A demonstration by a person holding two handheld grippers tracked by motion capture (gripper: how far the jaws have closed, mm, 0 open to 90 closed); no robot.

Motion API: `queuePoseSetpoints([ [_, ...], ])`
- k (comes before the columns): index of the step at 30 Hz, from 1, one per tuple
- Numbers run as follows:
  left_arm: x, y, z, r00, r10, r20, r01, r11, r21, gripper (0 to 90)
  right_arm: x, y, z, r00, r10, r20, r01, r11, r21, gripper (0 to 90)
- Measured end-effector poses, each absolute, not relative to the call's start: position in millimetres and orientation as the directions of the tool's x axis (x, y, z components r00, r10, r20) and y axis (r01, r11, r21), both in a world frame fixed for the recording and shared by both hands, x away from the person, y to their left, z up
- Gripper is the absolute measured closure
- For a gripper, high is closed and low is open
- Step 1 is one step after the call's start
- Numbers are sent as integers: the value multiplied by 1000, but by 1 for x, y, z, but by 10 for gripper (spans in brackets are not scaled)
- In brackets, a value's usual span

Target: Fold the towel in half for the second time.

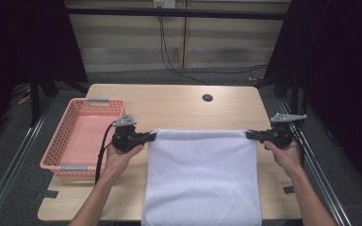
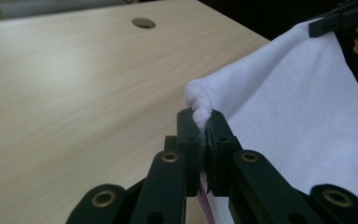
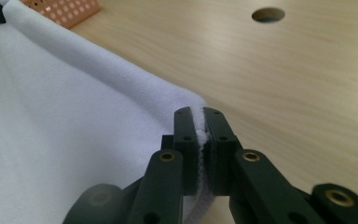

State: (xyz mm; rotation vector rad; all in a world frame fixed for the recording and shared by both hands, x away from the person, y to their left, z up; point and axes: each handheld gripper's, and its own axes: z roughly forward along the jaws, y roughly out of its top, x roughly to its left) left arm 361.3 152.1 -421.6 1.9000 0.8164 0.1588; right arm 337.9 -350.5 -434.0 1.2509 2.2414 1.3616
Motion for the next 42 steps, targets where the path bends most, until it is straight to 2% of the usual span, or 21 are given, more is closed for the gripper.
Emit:
queuePoseSetpoints([
  [5,362,146,-406,774,604,-192,432,-281,857,864,345,-350,-416,-618,760,199,514,199,834,857],
  [16,392,147,-385,747,632,-206,439,-236,867,864,365,-353,-395,-608,775,174,490,193,850,857],
  [27,401,143,-375,749,638,-179,412,-236,880,863,386,-353,-390,-575,798,180,505,173,846,857],
  [32,395,147,-375,756,630,-179,406,-236,883,861,373,-355,-384,-599,779,183,479,166,862,857],
  [42,357,153,-376,790,591,-164,375,-255,891,858,325,-358,-381,-647,743,172,450,190,873,855],
])
